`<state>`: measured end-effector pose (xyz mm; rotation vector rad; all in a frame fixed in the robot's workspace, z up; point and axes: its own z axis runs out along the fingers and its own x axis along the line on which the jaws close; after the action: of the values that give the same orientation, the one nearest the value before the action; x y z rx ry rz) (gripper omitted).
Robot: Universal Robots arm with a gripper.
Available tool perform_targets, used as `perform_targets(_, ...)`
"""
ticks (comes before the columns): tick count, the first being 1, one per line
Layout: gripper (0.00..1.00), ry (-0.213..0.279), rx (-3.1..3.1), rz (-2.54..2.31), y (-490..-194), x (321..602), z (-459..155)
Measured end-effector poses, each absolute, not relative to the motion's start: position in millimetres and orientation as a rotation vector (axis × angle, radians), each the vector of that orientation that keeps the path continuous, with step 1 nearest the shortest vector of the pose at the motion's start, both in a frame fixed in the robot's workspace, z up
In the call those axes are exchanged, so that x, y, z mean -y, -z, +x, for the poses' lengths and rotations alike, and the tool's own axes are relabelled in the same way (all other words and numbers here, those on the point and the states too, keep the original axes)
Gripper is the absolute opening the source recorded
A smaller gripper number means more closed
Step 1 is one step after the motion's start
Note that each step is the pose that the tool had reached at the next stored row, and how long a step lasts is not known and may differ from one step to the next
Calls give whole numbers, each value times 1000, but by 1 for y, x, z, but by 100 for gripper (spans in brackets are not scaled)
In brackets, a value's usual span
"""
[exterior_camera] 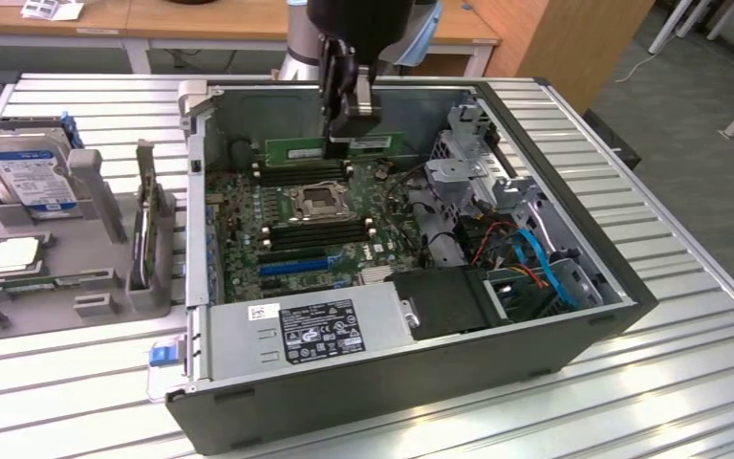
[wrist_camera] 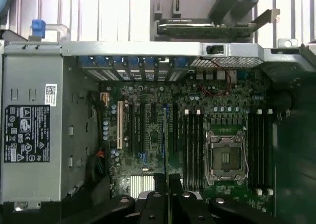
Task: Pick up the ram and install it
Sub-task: 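Pick up the ram and move it above insertion slot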
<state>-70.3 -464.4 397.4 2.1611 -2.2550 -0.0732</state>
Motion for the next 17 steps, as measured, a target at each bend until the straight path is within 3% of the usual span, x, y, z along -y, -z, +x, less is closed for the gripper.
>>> perform_targets(17,14,74,2328,2084,-397,450,-63)
